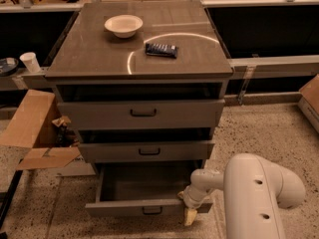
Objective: Open bottom drawer
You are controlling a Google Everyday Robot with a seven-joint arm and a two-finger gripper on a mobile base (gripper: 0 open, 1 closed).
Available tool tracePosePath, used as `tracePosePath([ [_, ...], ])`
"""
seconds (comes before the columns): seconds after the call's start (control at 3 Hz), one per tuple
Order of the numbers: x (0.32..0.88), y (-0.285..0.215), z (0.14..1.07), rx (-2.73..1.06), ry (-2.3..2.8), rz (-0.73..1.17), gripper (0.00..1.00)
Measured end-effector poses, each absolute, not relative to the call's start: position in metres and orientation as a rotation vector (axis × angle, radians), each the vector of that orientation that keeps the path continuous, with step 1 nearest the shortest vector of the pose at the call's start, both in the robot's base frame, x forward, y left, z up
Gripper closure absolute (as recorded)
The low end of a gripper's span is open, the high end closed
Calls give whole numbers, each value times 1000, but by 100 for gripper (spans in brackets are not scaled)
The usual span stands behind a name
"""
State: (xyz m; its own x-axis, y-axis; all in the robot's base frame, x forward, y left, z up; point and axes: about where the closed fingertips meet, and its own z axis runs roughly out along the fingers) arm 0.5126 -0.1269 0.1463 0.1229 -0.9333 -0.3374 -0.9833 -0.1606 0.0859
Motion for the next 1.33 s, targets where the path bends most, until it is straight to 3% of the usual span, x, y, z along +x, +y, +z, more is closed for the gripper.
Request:
tracePosePath([
  [1.0,431,-120,161,-2241,1860,418,96],
  [1.33,432,-121,161,-2243,1855,400,100],
])
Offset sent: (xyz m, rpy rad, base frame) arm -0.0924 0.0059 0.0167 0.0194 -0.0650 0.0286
